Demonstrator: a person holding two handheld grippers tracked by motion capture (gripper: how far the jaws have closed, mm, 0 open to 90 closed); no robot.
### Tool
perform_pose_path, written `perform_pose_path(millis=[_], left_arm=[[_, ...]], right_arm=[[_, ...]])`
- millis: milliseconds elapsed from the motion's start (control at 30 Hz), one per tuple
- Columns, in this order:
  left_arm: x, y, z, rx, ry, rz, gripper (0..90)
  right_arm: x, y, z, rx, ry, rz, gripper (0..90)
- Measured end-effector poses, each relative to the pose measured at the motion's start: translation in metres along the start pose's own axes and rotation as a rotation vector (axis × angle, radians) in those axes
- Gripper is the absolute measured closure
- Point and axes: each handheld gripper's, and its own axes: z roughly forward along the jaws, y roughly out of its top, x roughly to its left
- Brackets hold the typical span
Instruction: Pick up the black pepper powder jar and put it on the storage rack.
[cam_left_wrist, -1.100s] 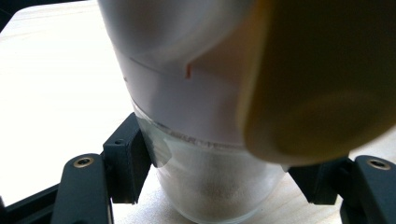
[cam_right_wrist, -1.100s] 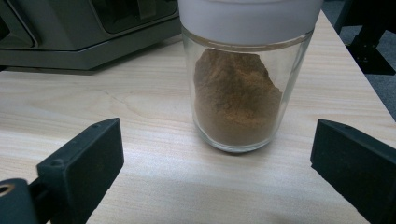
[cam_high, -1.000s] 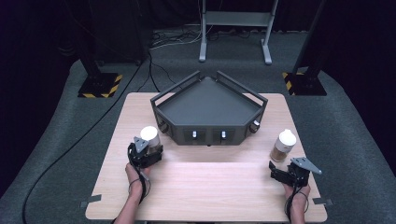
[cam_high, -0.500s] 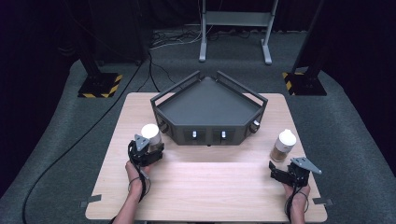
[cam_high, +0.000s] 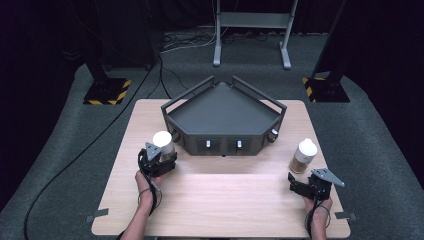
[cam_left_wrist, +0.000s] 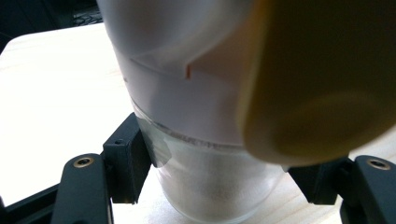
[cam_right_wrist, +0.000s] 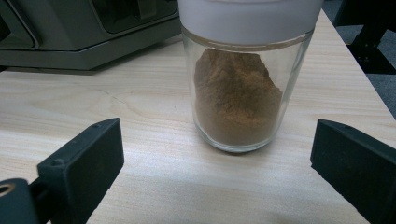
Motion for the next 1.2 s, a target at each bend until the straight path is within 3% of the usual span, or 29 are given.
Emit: perform_pose_path(millis=[1200], left_arm=[[-0.006,0.027,-0.014,-0.038,-0.061,0.050,30.4]], right_arm=[[0.000,0.000,0.000,0.000,0.002,0.001,1.9]])
